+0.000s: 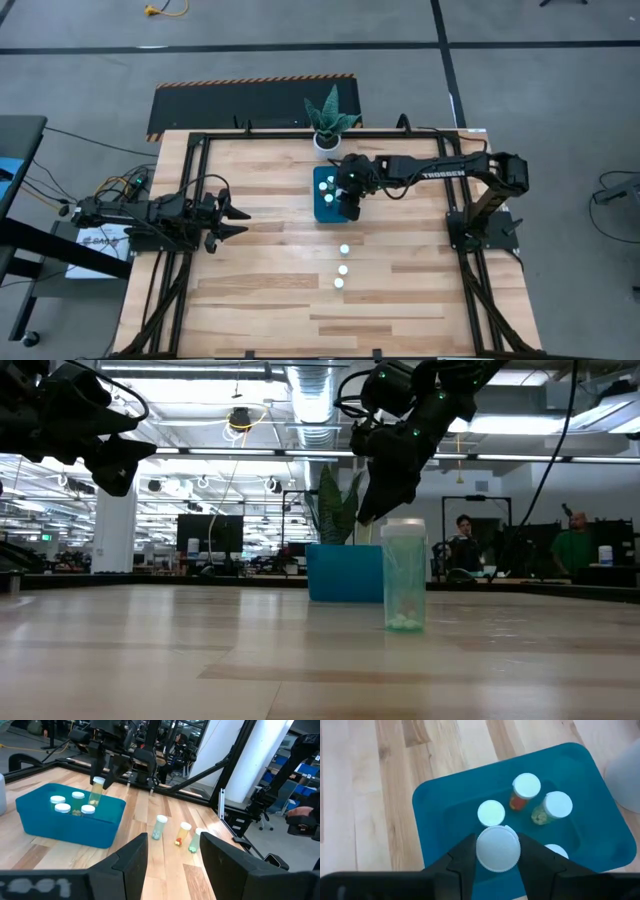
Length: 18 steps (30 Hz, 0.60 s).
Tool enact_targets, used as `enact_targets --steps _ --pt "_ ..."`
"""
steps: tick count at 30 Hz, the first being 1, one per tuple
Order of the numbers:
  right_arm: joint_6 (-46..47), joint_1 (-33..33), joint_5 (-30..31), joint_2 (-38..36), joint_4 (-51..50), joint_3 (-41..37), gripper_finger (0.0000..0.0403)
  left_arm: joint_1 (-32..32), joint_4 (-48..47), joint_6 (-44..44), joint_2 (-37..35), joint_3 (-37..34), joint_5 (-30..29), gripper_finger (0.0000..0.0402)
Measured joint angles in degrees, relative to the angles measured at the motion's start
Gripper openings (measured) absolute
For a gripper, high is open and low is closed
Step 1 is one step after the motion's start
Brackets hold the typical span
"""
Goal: Pick and place pill bottles into a basket
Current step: Put the yellow pill bottle into the blue bin
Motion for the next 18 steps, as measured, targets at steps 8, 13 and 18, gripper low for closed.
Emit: enact_targets --steps 8,13,18 --pt "-0.9 0.0 -0.2 3.6 0.6 -0.1 0.0121 0.0 0.0 0.0 0.0 0.0 0.0 0.0170" --pt "-1.0 0.1 -0.2 5.1 0.4 -0.1 0.0124 0.0 0.0 0.0 0.0 0.0 0.0 0.0170" --pt "-1.0 -0.1 -0.2 5.0 0.8 -0.1 0.0124 0.0 0.0 0.0 0.0 0.0 0.0 0.0170"
